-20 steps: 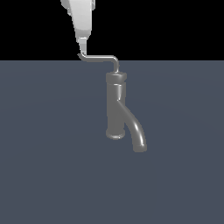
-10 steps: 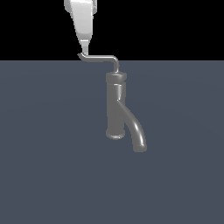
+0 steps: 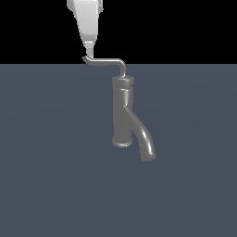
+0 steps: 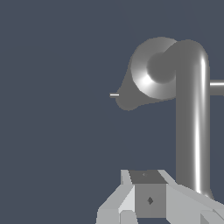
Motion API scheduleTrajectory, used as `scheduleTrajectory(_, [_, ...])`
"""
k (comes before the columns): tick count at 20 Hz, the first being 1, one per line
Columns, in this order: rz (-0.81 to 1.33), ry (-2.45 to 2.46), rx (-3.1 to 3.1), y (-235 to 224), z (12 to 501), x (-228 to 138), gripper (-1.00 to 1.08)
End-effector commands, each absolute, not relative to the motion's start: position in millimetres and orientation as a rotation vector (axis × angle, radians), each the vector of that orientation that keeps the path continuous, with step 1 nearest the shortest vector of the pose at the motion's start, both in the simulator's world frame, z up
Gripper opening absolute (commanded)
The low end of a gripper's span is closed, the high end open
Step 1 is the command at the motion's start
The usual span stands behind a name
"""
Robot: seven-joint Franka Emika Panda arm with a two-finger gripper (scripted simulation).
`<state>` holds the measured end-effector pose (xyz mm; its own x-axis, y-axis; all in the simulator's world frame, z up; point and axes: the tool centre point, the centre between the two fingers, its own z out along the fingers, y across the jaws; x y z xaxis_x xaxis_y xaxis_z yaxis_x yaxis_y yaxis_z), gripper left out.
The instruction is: Turn on the faucet by rotating a designated handle.
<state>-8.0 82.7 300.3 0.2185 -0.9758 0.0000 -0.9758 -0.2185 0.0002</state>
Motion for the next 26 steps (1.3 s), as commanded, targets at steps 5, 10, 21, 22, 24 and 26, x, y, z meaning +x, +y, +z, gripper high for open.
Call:
scheduleTrajectory(5, [0.0, -1.964, 2.452, 79.7, 300.3, -26.6, -1.0])
scheduleTrajectory(10, [0.0, -1.964, 2.452, 77.3, 300.3, -41.1, -1.0])
scheduleTrajectory(21, [0.0, -1.964, 2.452, 72.4, 300.4, -70.7, -1.0])
scheduleTrajectory(22, [0.003, -1.96, 2.461, 76.0, 300.4, -66.3, -1.0])
scheduleTrajectory(24, [0.002, -1.96, 2.46, 70.1, 300.4, -70.8, -1.0])
scheduleTrajectory(26, [0.002, -1.96, 2.46, 64.3, 300.5, -75.5, -1.0])
